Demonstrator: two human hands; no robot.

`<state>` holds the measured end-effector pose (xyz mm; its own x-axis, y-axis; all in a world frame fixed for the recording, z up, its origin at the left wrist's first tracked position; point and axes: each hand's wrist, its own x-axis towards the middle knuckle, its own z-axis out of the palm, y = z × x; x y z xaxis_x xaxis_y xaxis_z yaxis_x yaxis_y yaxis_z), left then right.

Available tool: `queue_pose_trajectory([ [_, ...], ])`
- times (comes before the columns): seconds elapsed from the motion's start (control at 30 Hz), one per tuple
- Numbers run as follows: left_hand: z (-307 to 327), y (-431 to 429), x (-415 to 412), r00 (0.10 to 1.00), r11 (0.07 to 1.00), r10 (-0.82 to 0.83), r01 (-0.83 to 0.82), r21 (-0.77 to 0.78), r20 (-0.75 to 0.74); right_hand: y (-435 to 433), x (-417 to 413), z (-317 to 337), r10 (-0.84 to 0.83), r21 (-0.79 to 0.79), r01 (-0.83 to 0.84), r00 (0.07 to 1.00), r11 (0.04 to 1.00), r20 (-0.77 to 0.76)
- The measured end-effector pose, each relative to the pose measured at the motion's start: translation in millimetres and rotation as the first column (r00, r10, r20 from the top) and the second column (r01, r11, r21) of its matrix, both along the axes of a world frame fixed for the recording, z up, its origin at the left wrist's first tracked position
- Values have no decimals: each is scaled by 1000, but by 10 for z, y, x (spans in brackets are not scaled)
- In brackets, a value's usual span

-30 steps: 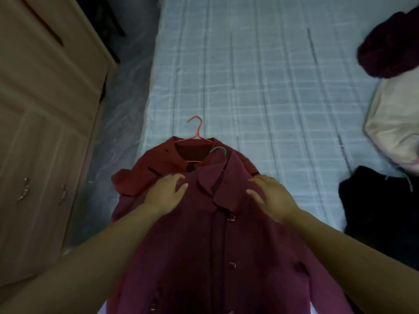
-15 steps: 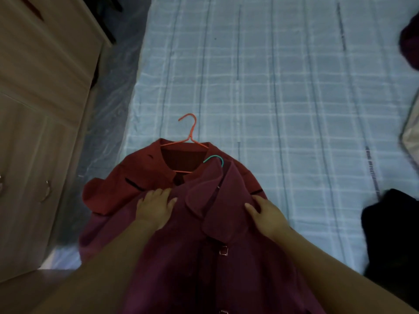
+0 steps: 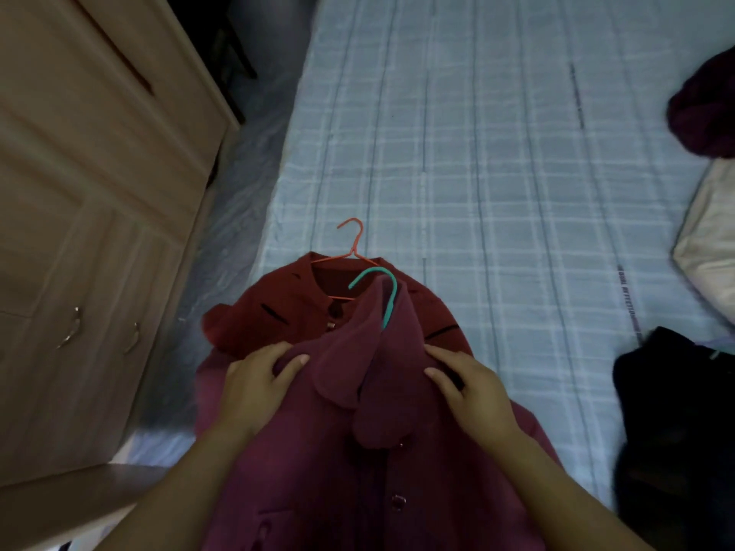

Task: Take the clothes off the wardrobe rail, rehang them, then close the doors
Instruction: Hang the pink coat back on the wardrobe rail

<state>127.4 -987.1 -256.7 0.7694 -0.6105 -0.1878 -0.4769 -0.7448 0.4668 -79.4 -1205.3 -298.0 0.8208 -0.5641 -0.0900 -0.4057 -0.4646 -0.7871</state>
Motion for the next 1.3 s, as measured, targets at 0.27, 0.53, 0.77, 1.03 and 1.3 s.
queue_pose_trajectory([
  [0.27,849,1129,-657,965,958,228,-199,-206,130,837,-143,900,119,-106,-98,970,990,214],
  [0.53,1564,2530,-1165,893,939,333,-284,-194,304,2125,-293,1424,337,-181,-298,907,937,251],
  [0.77,1792,4249,-1835,812,840,522,-437,-320,261,3507,-340,2011,543,-272,-471,760,839,358],
  [1.03,2229,6097,-2231,625,681,722,-563,-469,297,5300,-138,2580,640,-293,-578,600,762,481],
  [1.3,2900,7379,-1946,456,604,797,-585,-541,397,6560,560,3231,723,-368,-666,389,649,571],
])
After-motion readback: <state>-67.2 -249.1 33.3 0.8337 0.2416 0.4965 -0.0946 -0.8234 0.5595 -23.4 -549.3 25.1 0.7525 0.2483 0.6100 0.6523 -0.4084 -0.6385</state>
